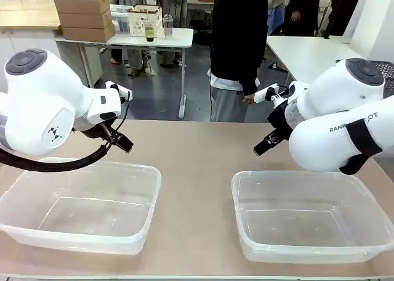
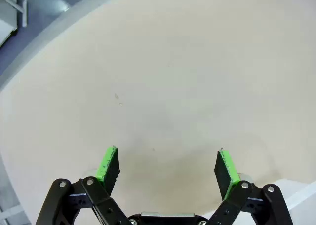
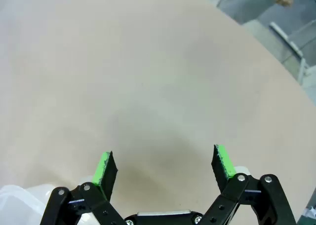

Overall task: Sort the waste into each basket.
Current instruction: Pick up the Organizing box on the left side of the table and lift it.

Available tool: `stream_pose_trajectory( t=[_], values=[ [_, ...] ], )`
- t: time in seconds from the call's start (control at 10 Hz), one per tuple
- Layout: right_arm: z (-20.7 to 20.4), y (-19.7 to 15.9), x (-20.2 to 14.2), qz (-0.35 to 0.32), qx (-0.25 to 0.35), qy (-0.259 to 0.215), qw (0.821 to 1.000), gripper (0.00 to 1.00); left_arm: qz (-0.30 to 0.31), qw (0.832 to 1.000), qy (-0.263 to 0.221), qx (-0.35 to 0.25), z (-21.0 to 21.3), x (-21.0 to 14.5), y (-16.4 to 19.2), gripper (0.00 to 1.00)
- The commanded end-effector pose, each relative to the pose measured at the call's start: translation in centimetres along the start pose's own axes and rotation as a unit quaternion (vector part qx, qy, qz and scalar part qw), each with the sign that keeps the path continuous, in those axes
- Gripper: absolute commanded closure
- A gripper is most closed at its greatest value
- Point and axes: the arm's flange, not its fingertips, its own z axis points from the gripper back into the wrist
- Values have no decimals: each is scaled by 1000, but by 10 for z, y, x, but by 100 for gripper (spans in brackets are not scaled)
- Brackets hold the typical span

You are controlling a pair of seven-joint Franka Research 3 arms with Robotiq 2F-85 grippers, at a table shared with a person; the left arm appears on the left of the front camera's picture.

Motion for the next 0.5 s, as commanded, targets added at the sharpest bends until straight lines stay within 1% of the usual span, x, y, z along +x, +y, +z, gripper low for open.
stream_pose_trajectory(
  t=[0.0,0.4],
  values=[
    [0,0,0,0,0,0,1000,0,0,1000,0,0,0,0,0,0],
    [0,0,0,0,0,0,1000,0,0,1000,0,0,0,0,0,0]
  ],
)
